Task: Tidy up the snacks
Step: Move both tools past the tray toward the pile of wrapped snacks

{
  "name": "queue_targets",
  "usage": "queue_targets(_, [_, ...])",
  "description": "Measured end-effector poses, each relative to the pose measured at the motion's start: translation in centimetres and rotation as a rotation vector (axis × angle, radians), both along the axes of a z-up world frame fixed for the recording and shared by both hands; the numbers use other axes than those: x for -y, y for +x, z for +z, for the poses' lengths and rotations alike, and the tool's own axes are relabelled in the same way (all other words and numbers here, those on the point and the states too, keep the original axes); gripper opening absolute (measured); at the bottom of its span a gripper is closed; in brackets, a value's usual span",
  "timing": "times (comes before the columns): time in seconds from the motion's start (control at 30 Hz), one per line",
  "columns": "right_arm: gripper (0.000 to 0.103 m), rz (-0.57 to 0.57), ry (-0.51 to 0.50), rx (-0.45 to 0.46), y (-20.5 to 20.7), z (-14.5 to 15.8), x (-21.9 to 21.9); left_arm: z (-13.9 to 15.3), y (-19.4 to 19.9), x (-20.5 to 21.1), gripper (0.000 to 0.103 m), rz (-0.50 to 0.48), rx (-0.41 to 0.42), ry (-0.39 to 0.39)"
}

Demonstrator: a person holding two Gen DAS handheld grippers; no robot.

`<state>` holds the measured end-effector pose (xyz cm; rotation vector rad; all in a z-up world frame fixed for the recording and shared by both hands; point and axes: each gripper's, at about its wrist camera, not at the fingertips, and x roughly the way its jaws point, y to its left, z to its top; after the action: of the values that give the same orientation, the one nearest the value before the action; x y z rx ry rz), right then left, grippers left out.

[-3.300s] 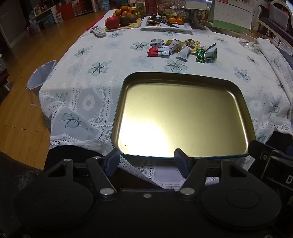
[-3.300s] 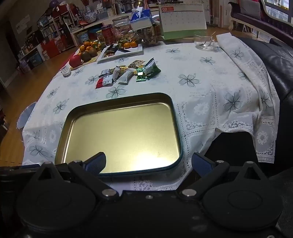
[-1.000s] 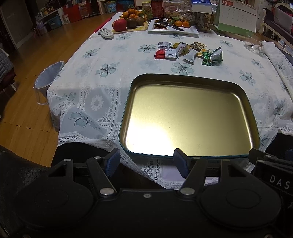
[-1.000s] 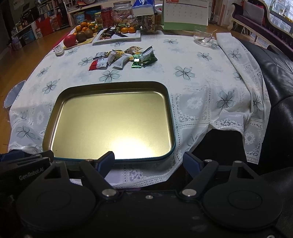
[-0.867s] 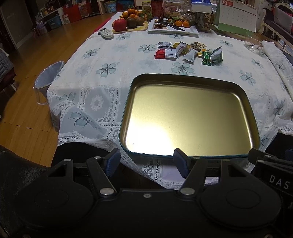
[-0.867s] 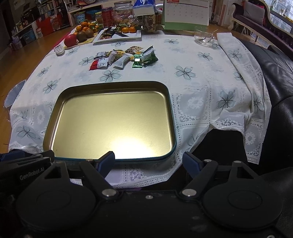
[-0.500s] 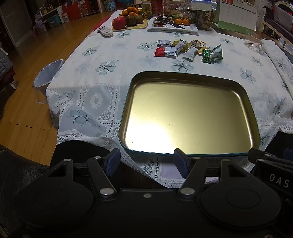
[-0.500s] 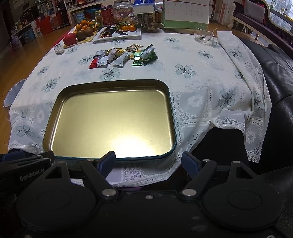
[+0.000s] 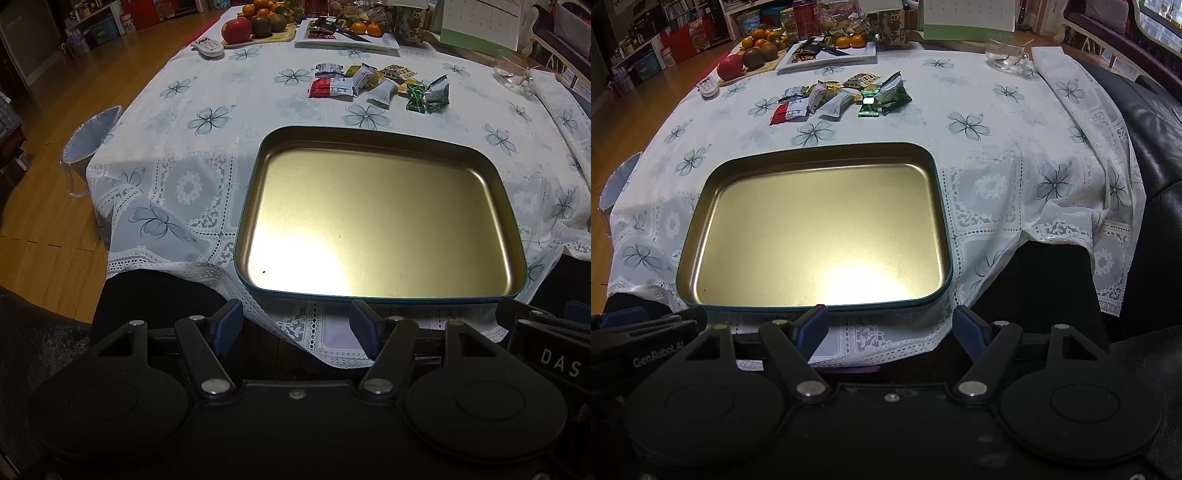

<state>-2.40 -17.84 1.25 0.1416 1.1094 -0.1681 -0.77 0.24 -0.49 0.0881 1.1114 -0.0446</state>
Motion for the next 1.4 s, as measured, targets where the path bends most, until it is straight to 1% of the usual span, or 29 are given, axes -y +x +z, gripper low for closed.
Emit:
queue_targets(0.43, [0.076,0.01,-0.002,-0.005,0.0,-0.1,-0.2,-0.2,0.1,0.2,0.066,-0.006,-0.011,0.0])
queue_targets(0.67, [0.076,0.011,0.019,-0.022,0.1,-0.6,-0.1,-0.9,0.4,0.2,0.066,-0.006,-0.067,-0.012])
queue_targets(0.87, [0.076,0.021,0.048,-0.089,0.8,-1.9,-0.2,-1.7,0.8,0.0,0.066,-0.01,-0.122,-0.037])
queue_targets(1.1, [0.077,0.04,0.102,-0.19,2.6,-3.6,-0.2,-3.0,2.0,-0.7,0.065,0.005,-0.216,-0.09])
queue_targets(1.27, [0.077,0.067,0.109,-0.222,4.5,-3.8,-0.1,-2.8,3.1,-0.9,0.065,0.014,-0.228,-0.11])
queue_targets(1.4, [0.077,0.068,0.126,-0.226,6.8,-3.4,0.3,-2.6,4.2,-0.9,0.065,0.02,-0.236,-0.116])
